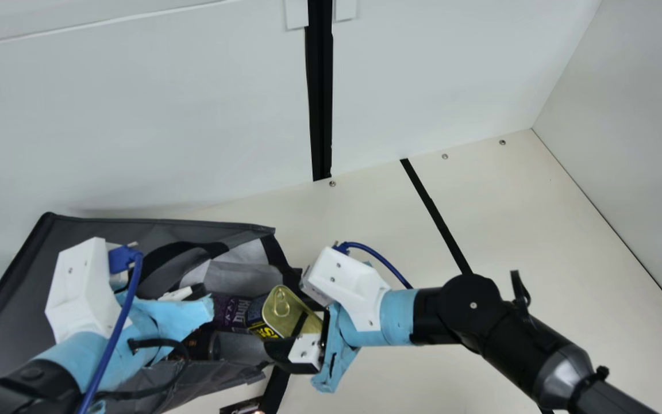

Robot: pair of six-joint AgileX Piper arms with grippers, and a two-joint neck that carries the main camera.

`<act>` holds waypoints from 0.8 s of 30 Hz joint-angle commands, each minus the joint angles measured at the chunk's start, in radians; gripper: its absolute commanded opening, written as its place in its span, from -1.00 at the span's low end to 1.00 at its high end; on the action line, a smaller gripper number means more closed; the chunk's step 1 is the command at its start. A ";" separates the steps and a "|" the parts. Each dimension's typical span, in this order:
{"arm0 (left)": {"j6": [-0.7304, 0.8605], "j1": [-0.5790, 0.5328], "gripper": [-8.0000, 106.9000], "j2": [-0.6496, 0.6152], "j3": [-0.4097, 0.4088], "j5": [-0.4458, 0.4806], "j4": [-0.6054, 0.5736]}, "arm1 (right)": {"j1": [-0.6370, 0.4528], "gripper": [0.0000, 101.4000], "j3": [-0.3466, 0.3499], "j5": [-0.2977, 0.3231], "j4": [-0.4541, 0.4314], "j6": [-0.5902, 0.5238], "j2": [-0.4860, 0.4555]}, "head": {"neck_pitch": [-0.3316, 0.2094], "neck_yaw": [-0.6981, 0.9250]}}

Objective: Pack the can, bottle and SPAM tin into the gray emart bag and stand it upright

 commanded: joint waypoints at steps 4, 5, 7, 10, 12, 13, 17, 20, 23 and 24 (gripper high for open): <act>0.000 0.000 -1.00 0.000 0.000 0.000 0.000 | 0.040 -1.00 -0.029 -0.039 0.012 0.008 0.047 | -0.023 -0.001; 0.000 0.000 -1.00 0.000 0.000 0.000 0.000 | 0.047 -1.00 -0.036 -0.047 0.015 0.010 0.057 | -0.023 -0.001; 0.000 0.000 -1.00 0.000 0.000 0.000 0.000 | 0.061 -1.00 -0.051 -0.061 0.021 0.013 0.078 | -0.023 -0.001; 0.000 0.000 -1.00 0.000 0.000 0.000 0.000 | 0.080 -1.00 -0.072 -0.080 0.030 0.014 0.110 | -0.023 -0.001; 0.000 0.000 -1.00 0.000 0.000 0.000 0.000 | 0.092 -1.00 -0.087 -0.092 0.036 0.014 0.131 | -0.023 -0.001; 0.000 0.000 -1.00 0.000 0.000 0.000 0.000 | 0.098 -1.00 -0.095 -0.097 0.039 0.014 0.142 | -0.023 -0.001; 0.000 0.000 -1.00 0.000 0.000 0.000 0.000 | 0.116 -1.00 -0.125 -0.115 0.048 0.018 0.183 | -0.023 -0.001; 0.000 0.000 -1.00 0.000 0.000 0.000 0.000 | 0.131 -1.00 -0.146 -0.128 0.054 0.021 0.211 | -0.023 -0.001; 0.000 0.000 -1.00 0.000 0.000 0.000 0.000 | 0.144 -1.00 -0.170 -0.139 0.059 0.027 0.239 | -0.023 -0.001; 0.000 0.000 -1.00 0.000 0.000 0.000 0.000 | 0.148 -1.00 -0.178 -0.142 0.060 0.029 0.247 | -0.023 -0.001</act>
